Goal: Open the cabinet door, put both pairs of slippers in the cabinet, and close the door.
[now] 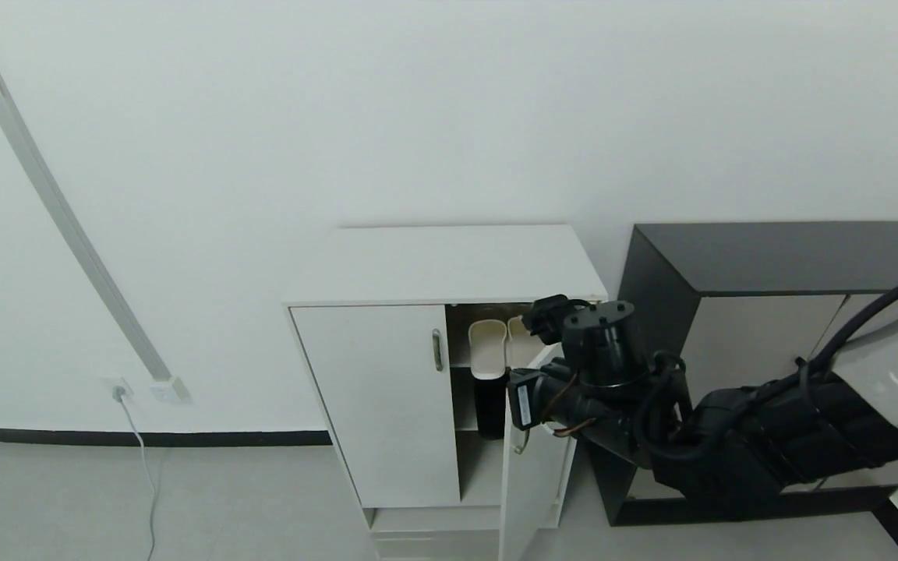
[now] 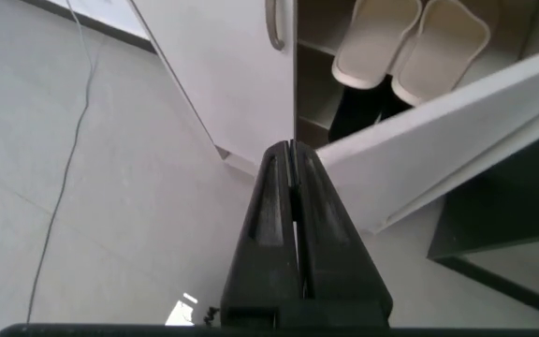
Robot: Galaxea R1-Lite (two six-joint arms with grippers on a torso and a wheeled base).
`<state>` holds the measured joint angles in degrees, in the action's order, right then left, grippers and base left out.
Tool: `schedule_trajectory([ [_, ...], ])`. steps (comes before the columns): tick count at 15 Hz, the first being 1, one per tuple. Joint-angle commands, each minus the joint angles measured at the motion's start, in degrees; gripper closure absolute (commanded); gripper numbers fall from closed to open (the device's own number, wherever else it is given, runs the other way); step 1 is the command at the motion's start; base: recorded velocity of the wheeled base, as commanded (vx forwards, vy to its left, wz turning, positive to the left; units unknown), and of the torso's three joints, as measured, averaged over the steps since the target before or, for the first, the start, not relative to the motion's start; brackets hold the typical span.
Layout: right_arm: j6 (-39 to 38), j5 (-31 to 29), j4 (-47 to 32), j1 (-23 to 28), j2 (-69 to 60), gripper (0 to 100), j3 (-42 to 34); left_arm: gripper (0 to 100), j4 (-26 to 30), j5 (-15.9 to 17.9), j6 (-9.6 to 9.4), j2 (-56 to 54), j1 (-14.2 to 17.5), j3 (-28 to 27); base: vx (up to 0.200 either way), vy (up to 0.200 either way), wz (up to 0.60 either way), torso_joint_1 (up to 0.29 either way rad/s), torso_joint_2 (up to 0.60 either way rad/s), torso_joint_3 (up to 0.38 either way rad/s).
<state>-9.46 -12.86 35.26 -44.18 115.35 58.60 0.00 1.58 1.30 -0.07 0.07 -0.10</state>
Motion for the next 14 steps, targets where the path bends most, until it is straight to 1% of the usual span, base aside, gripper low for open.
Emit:
schedule_trajectory([
  [1,-0.1,0.0,0.1,0.5,-5.1,100,-5.3,100,0.0,0.0,-0.07,0.1,0.0,0.0,0.000,0.000,0.00,0.000,0.00,0.000],
  [2,-0.1,0.0,0.2,0.5,-6.8,100,-8.0,100,0.0,0.0,0.01,0.1,0.0,0.0,0.000,0.000,0.00,0.000,0.00,0.000],
  [4,-0.2,0.1,0.3,0.5,-9.8,100,-12.9,100,0.0,0.1,-0.07,0.1,0.0,-0.1,0.200,0.000,0.00,0.010,0.00,0.002],
  [7,-0.4,0.2,0.5,0.4,-11.0,100,-17.4,100,0.0,0.1,-0.07,0.1,0.0,0.0,0.200,0.000,0.00,-0.002,0.00,0.005],
  [9,-0.6,0.4,1.0,0.2,-10.4,100,-19.2,100,0.0,0.1,0.01,0.1,0.0,0.0,0.000,0.000,0.00,0.000,0.00,0.000],
  [12,-0.6,0.6,1.2,0.0,-7.6,100,-19.0,100,0.0,0.0,0.01,0.1,0.0,0.0,0.000,0.000,0.00,0.000,0.00,0.000],
  [14,-0.6,0.5,3.7,-0.2,-4.7,100,-18.8,100,0.0,0.1,0.01,0.1,0.0,0.0,0.000,0.000,0.00,0.000,0.00,0.000],
])
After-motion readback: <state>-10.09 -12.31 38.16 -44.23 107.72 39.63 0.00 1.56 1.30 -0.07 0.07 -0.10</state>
